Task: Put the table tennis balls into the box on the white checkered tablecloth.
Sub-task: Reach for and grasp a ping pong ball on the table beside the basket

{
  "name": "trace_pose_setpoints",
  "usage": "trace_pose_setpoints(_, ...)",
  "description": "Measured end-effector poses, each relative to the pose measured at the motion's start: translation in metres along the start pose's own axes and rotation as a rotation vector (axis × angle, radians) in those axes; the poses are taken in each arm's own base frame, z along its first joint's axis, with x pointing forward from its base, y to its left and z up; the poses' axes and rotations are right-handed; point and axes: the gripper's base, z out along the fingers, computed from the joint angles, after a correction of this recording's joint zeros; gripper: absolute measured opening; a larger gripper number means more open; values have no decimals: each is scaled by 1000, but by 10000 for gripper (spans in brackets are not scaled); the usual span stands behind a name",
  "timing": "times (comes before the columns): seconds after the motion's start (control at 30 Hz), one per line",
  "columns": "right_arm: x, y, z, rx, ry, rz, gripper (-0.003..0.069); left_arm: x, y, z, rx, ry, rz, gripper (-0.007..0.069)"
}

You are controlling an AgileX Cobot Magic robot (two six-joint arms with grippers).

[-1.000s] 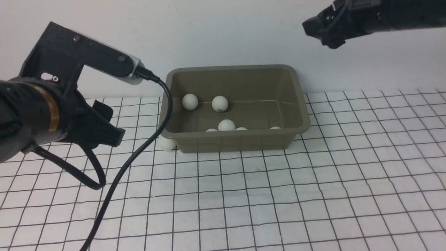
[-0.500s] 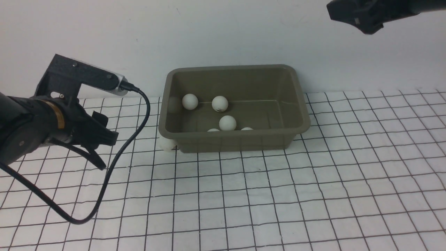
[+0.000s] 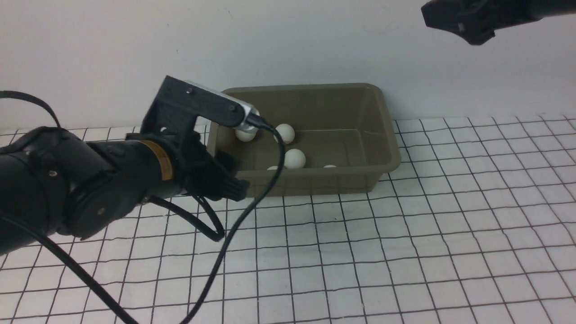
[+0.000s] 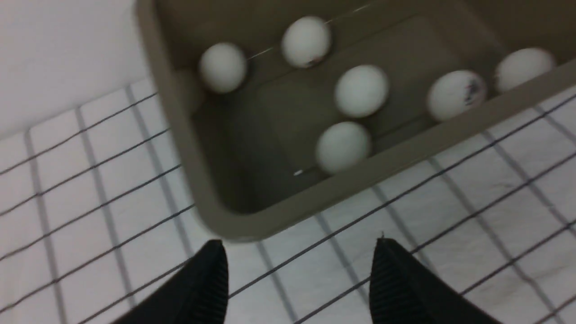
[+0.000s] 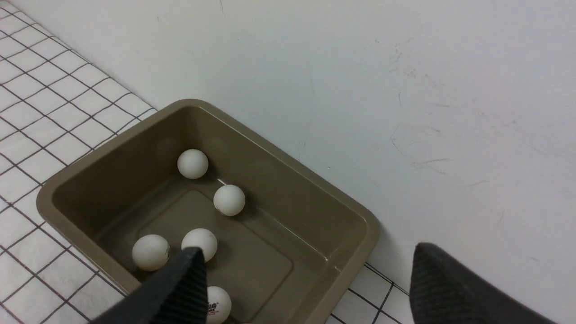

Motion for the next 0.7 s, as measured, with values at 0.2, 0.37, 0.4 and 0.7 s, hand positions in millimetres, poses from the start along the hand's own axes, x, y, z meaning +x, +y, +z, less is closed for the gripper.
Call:
trace_pose_setpoints(0.2, 0, 0, 0, -1, 0, 9, 547, -2, -24, -2, 65, -31, 91, 384)
trace_pose_setpoints(0.37, 0, 0, 0, -1, 1, 20, 547, 3, -23, -2, 48, 28, 29, 384)
trace_pose_setpoints(0.4, 0, 0, 0, -1, 1, 20, 547, 4, -23, -2, 46, 41, -4, 384)
trace_pose_setpoints(0.7, 0, 0, 0, -3, -3, 26, 547, 11, -47, -5, 117, 126, -284, 384)
